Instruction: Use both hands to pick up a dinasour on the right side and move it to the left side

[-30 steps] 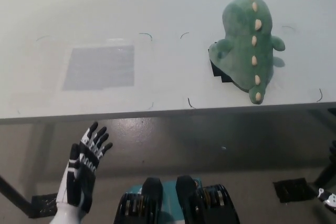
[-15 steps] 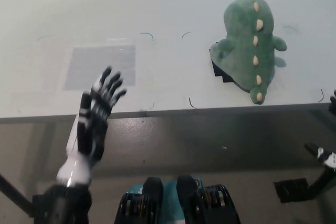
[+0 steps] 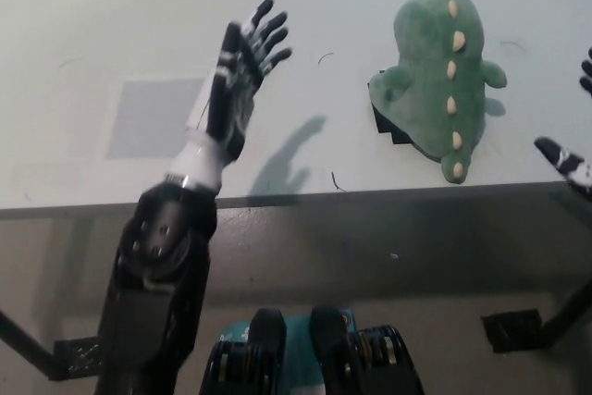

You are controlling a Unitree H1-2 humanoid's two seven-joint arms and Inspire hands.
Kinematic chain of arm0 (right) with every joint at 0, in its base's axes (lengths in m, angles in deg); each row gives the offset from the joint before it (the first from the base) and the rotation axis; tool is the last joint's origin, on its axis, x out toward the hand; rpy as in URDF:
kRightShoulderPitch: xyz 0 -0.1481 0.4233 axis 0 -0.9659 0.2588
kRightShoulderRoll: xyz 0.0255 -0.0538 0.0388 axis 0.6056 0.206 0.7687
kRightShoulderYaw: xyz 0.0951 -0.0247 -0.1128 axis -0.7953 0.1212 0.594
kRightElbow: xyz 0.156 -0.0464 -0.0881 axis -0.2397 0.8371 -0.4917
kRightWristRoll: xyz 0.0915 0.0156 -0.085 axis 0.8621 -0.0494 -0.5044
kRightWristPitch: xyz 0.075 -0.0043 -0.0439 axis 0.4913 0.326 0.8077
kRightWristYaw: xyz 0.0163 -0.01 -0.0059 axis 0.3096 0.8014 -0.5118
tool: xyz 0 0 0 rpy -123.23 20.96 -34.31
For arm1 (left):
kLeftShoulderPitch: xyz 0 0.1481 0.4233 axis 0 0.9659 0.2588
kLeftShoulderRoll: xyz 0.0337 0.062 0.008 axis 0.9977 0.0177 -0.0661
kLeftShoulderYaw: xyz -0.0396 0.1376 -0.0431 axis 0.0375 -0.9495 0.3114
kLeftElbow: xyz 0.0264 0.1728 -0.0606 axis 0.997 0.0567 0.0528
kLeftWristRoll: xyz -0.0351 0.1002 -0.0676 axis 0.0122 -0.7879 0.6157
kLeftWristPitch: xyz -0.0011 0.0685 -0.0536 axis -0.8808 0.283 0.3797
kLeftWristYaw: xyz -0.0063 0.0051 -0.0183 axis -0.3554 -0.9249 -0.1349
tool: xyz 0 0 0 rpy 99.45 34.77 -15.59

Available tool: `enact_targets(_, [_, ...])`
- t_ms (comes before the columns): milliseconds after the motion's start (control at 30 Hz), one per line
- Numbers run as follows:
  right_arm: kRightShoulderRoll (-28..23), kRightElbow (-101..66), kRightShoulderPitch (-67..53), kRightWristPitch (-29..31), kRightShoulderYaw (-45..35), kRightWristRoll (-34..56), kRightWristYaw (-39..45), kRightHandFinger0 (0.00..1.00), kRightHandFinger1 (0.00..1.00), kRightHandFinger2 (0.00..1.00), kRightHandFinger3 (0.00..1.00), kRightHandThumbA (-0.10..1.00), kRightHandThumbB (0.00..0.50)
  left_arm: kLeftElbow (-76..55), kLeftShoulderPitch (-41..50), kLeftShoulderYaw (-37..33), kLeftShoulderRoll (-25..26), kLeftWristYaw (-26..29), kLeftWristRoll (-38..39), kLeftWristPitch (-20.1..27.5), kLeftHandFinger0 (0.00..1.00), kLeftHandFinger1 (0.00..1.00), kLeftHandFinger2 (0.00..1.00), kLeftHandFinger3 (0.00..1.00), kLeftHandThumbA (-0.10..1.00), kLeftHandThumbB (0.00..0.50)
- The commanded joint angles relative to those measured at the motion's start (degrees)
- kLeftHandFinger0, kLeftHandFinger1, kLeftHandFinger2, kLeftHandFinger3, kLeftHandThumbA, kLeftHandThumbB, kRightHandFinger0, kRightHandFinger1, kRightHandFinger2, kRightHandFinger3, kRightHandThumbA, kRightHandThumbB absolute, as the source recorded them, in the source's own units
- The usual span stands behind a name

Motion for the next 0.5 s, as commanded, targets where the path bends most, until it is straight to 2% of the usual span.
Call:
enact_targets(0, [-1.63, 3.36, 5.28, -1.88, -1.13, -0.48, -1.62, 1.00, 1.00, 1.00, 1.00, 0.84, 0.145, 4.25, -6.67, -0.09, 0.97, -1.72, 0.05, 2.25, 1.00, 1.00, 1.00, 1.00, 1.00, 0.370])
enact_targets(67, [-1.54, 5.87, 7.29, -1.89, -1.03, -0.97, -1.90, 1.00, 1.00, 1.00, 1.00, 0.84, 0.112, 7.06, -8.87, 0.05, 1.15, -2.19, 0.41, 2.76, 1.00, 1.00, 1.00, 1.00, 1.00, 0.369])
enact_targets(167, [-1.01, 10.30, 10.39, -0.57, -0.73, -1.52, -2.10, 1.00, 1.00, 1.00, 1.00, 0.82, 0.017, 11.91, -12.18, 0.33, 0.74, -1.87, 0.19, 4.08, 1.00, 1.00, 1.00, 1.00, 1.00, 0.379])
enact_targets(200, [-0.89, 12.13, 11.51, 0.19, -0.50, -1.99, -2.18, 1.00, 1.00, 1.00, 1.00, 0.81, 0.004, 14.00, -13.45, 0.32, 0.61, -1.80, -0.01, 4.72, 1.00, 1.00, 1.00, 1.00, 1.00, 0.378])
enact_targets(267, [-0.69, 13.67, 12.41, 0.76, -0.27, -2.50, -2.24, 1.00, 1.00, 1.00, 1.00, 0.83, 0.000, 15.42, -14.52, 0.11, 0.64, -1.70, -0.44, 4.45, 1.00, 1.00, 1.00, 1.00, 1.00, 0.371])
enact_targets(300, [-0.28, 16.54, 13.76, 1.65, 0.36, -3.24, -2.29, 1.00, 1.00, 1.00, 1.00, 0.88, 0.000, 18.17, -16.60, -0.10, 0.67, -2.41, -0.24, 4.20, 1.00, 1.00, 1.00, 1.00, 1.00, 0.373])
enact_targets(400, [0.33, 20.10, 15.72, 2.21, 1.03, -3.39, -2.07, 1.00, 1.00, 1.00, 1.00, 0.99, 0.037, 23.26, -19.79, 0.22, 0.08, -1.92, -0.18, 4.75, 1.00, 1.00, 1.00, 1.00, 1.00, 0.382])
enact_targets(467, [0.37, 22.77, 17.32, 2.72, 1.54, -3.47, -1.58, 1.00, 1.00, 1.00, 1.00, 1.00, 0.075, 28.10, -22.22, 0.48, -0.50, -1.38, -0.28, 6.21, 1.00, 1.00, 1.00, 1.00, 1.00, 0.410])
